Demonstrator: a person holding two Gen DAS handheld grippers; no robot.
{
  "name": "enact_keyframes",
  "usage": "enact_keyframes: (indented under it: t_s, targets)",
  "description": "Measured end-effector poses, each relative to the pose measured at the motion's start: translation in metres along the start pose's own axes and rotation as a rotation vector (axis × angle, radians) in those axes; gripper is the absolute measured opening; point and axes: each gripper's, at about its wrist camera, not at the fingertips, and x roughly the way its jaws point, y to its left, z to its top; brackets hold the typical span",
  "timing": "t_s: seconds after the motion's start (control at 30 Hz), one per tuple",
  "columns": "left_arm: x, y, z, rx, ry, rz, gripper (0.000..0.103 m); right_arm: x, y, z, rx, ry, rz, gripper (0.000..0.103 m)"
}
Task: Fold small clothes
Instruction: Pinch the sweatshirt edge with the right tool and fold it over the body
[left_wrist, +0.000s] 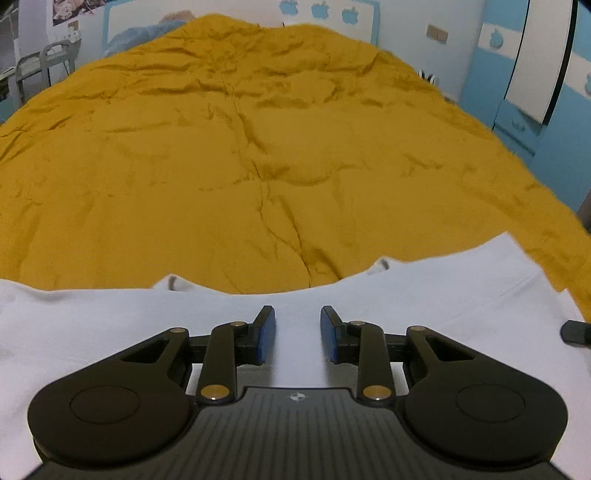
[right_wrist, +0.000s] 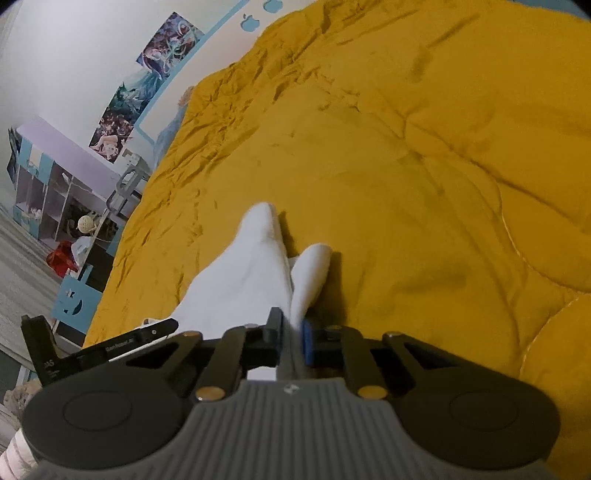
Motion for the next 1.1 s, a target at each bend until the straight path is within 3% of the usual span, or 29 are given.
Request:
enact_keyframes:
  t_s: [0.23,0.37,0.53,0.77,0.93,1.1]
  targets:
    - [-0.068,0.032,-0.002,-0.006,-0.083,0.029,0.036,-0.02,0.058,0.007,-0.088,-0.036,-0.033,0.003]
    - [-0.098,0.07,-0.015,-0.047,-0.089,0.102,0.036,-0.03,0.107,0.008,-0.141,-0.045,-0.014,0.003]
    - [-0.136,0.12,-0.042,-0.116,-0.084,0.137,0.036,-0.025,0.178,0.002,-0.164,-0.009,0.067,0.003]
    - [-0.173,0.182,-0.078,-0.229,-0.085,0.117,0.036,0.017,0.286,-0.03,-0.25,0.082,0.114,0.003]
    - [-0.18,0.212,-0.094,-0.314,-0.099,0.067,0.036,0.062,0.35,-0.062,-0.285,0.148,0.086,0.003]
    - [-0.184,0.234,-0.105,-0.384,-0.116,0.026,0.036,0.113,0.402,-0.096,-0.331,0.157,0.025,0.003]
